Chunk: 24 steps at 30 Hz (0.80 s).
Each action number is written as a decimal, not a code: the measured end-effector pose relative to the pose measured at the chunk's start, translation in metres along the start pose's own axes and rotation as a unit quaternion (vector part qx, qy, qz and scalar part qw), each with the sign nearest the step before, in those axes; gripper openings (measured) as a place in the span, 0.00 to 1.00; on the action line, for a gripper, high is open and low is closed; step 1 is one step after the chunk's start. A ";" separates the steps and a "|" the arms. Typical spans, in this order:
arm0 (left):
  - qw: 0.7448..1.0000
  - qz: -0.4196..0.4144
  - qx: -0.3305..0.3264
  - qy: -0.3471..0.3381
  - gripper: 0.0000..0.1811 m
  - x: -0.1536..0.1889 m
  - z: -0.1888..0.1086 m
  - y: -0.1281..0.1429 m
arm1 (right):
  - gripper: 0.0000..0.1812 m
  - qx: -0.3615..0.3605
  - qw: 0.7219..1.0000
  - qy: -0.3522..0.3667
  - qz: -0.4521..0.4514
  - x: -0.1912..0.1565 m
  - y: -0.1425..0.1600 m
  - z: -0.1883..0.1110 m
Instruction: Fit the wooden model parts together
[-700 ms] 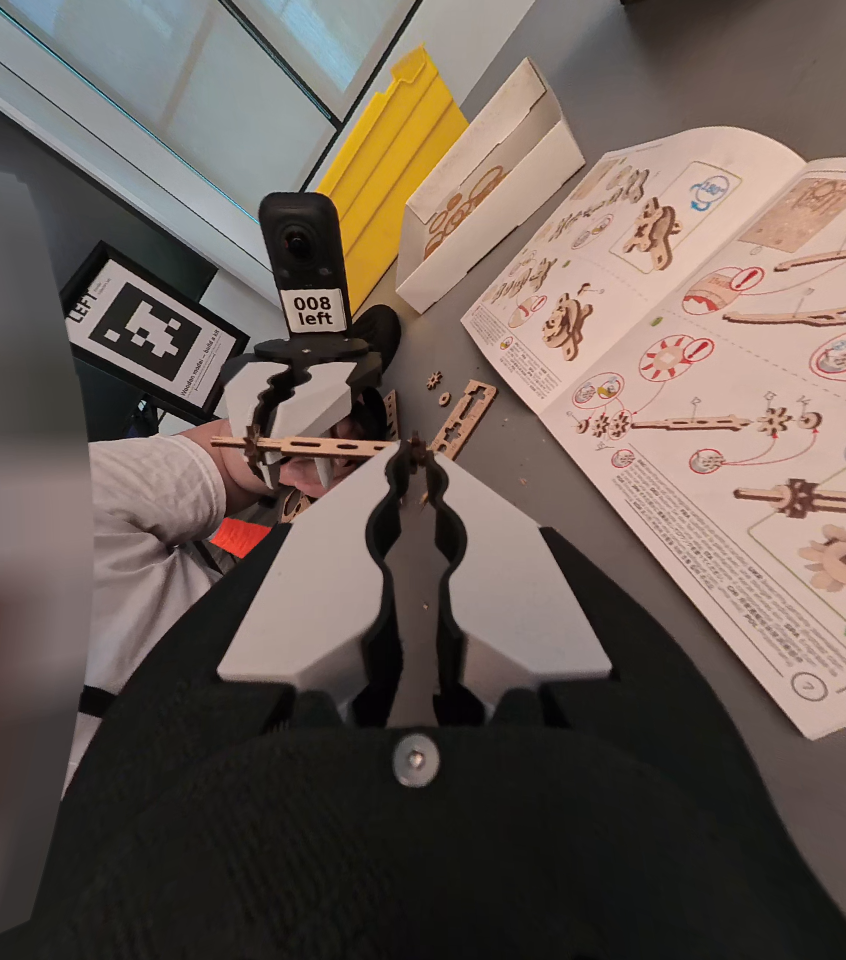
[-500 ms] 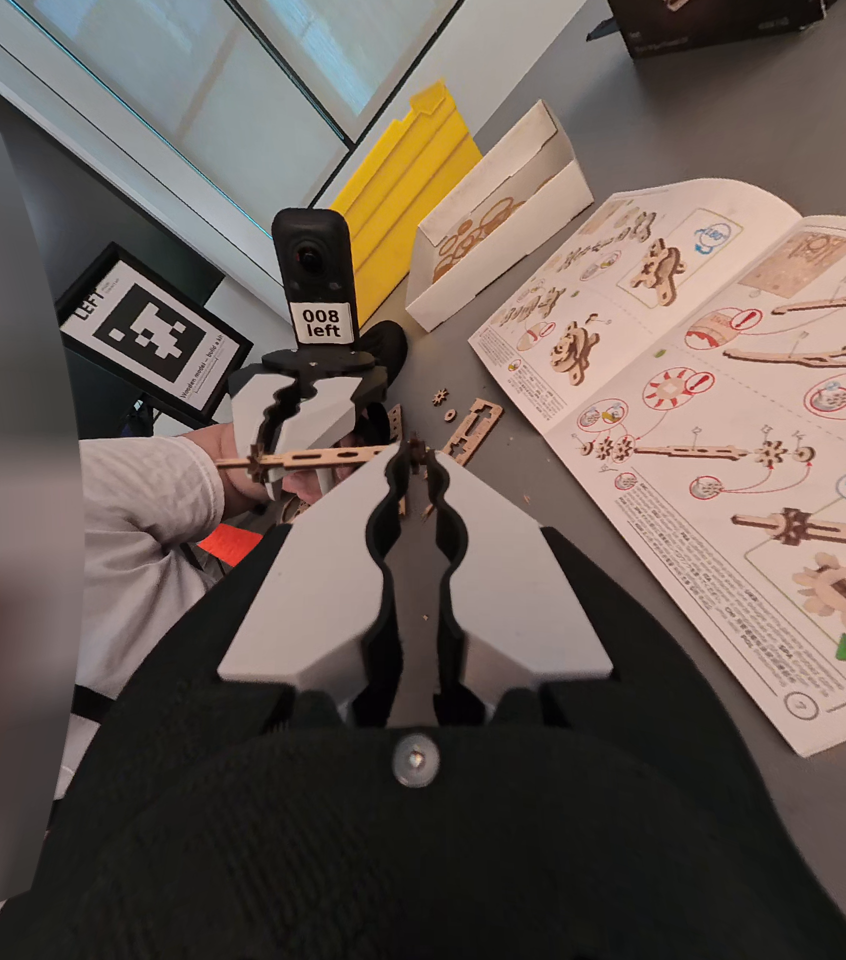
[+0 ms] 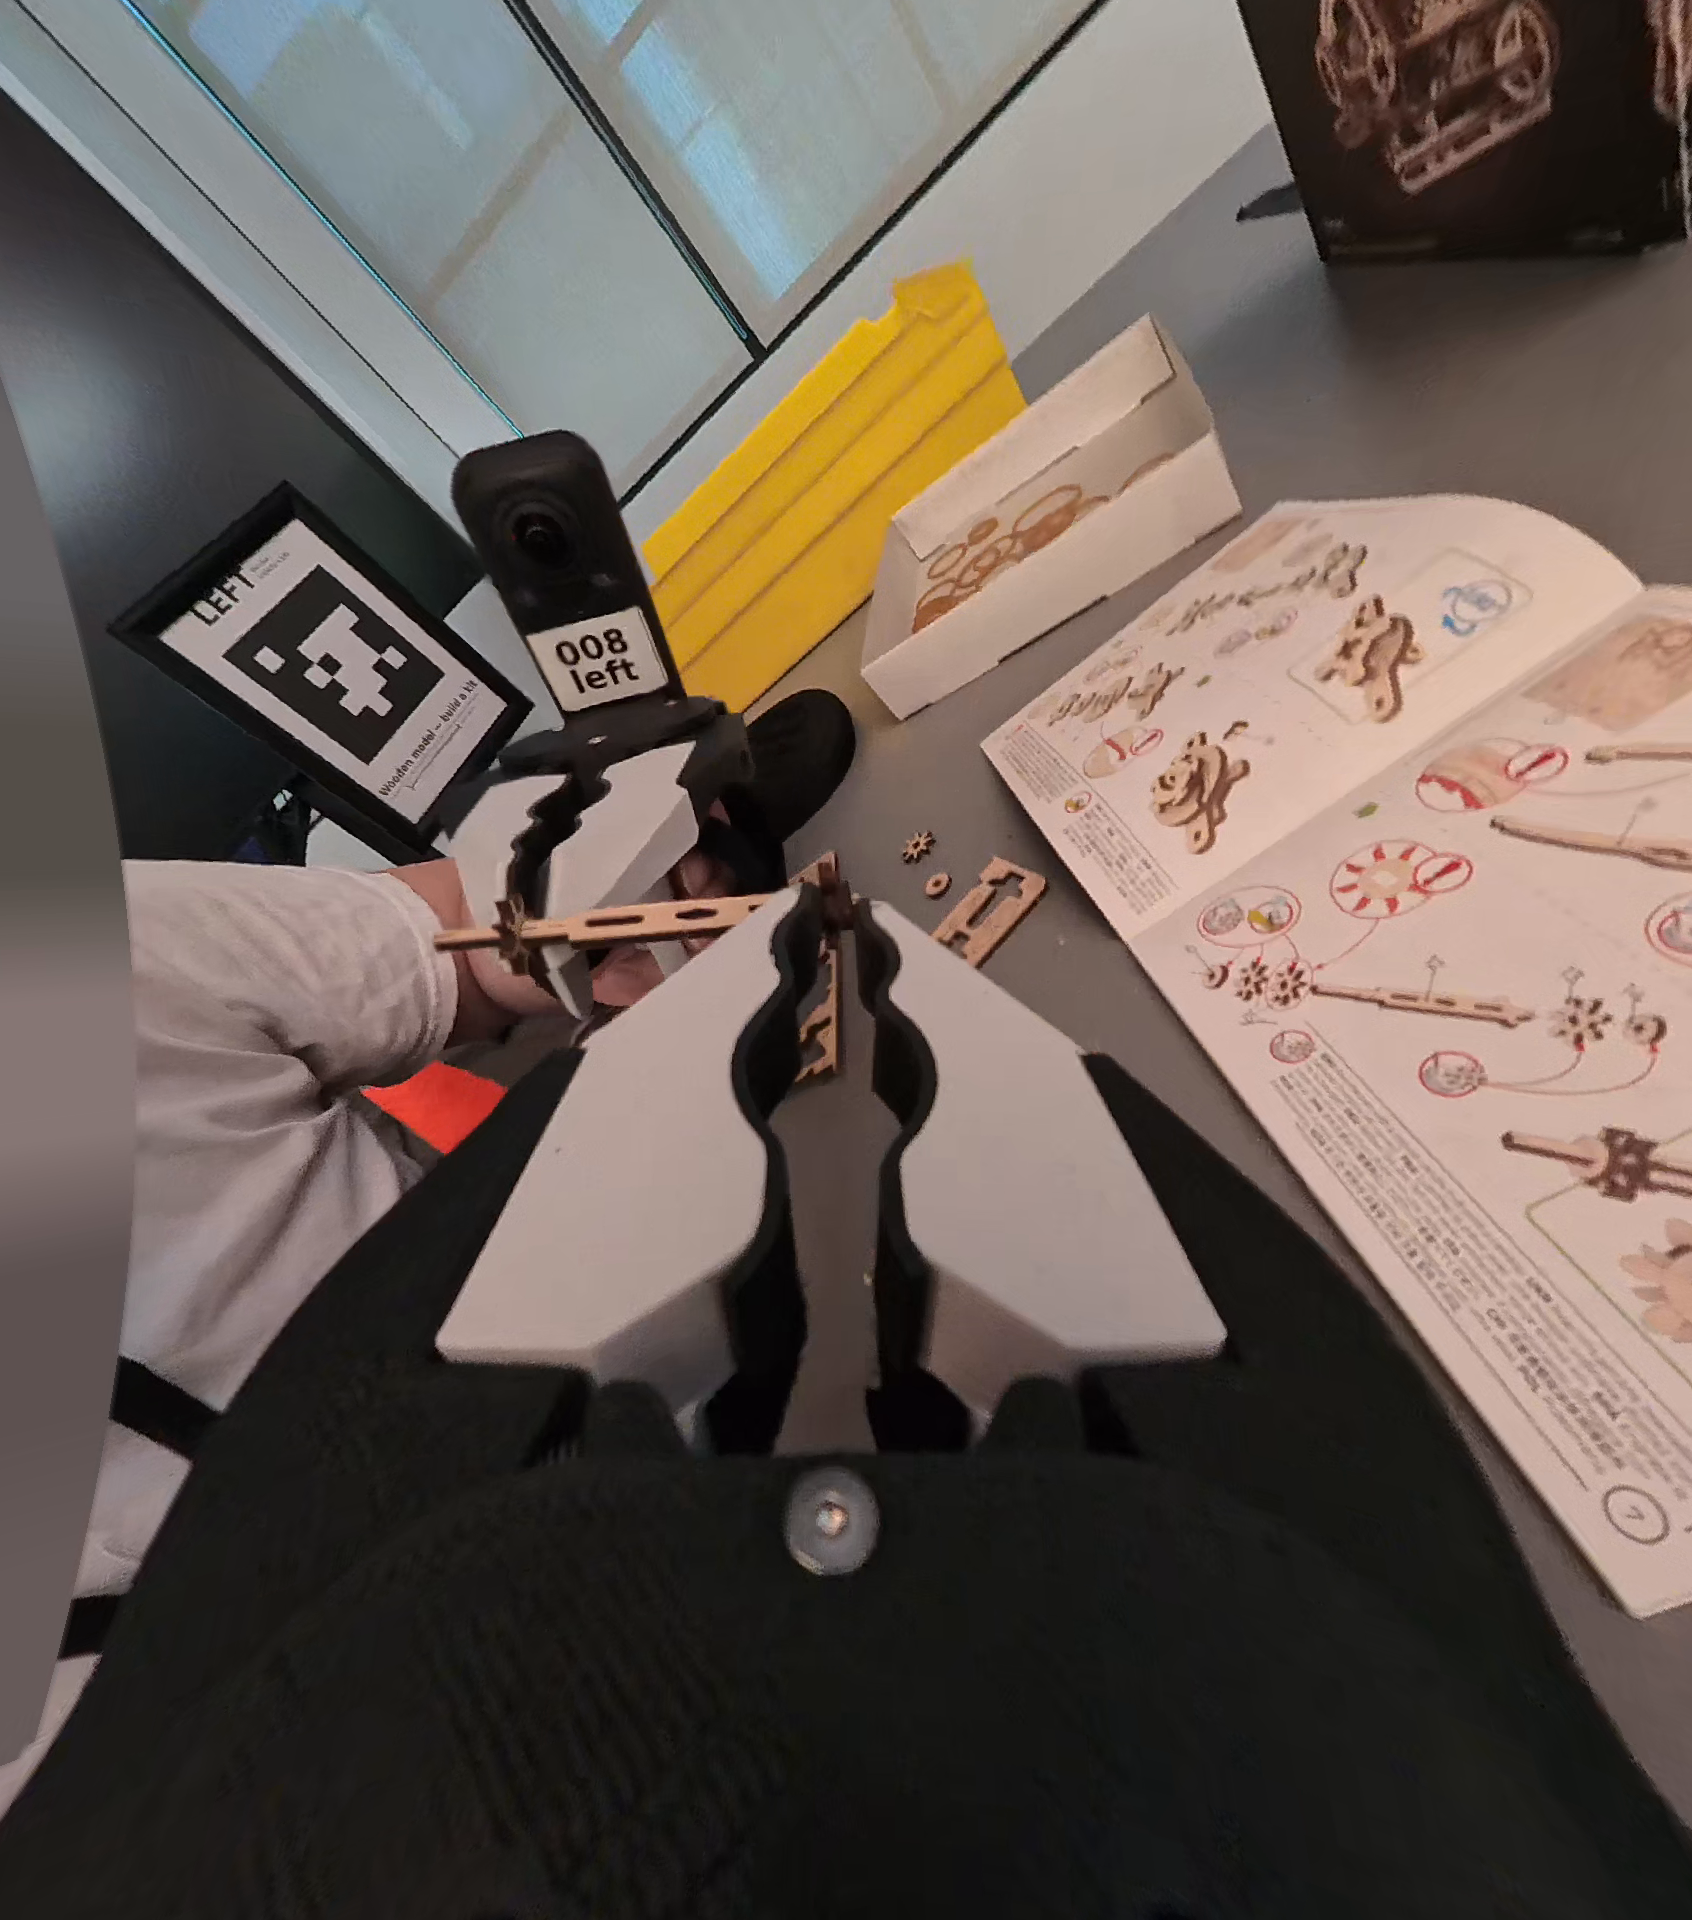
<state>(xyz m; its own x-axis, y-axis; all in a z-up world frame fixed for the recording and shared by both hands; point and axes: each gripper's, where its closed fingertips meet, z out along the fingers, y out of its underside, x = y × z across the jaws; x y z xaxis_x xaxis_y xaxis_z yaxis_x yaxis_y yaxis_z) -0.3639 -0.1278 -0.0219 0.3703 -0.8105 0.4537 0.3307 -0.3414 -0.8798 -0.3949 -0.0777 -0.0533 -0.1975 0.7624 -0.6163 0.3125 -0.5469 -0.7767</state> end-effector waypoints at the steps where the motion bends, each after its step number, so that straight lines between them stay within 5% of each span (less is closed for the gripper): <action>1: 1.000 0.016 -0.006 -0.004 0.00 0.001 0.001 0.002 | 0.01 0.005 1.000 0.001 -0.015 -0.002 -0.003 -0.001; 15: 0.994 0.108 -0.019 -0.023 0.00 0.010 0.003 0.003 | 0.02 0.053 0.987 0.011 -0.148 -0.020 -0.021 -0.011; 24: 0.995 0.097 -0.013 -0.012 0.00 0.013 0.003 0.002 | 0.01 0.036 0.986 -0.008 -0.162 -0.020 -0.015 -0.011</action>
<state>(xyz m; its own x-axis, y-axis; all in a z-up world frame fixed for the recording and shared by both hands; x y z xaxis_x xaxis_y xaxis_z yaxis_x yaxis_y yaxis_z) -0.3557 -0.1377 -0.0171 0.4459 -0.8506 0.2786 0.2296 -0.1922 -0.9541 -0.3857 -0.0808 -0.0283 -0.2902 0.8959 -0.3364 0.1652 -0.2994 -0.9397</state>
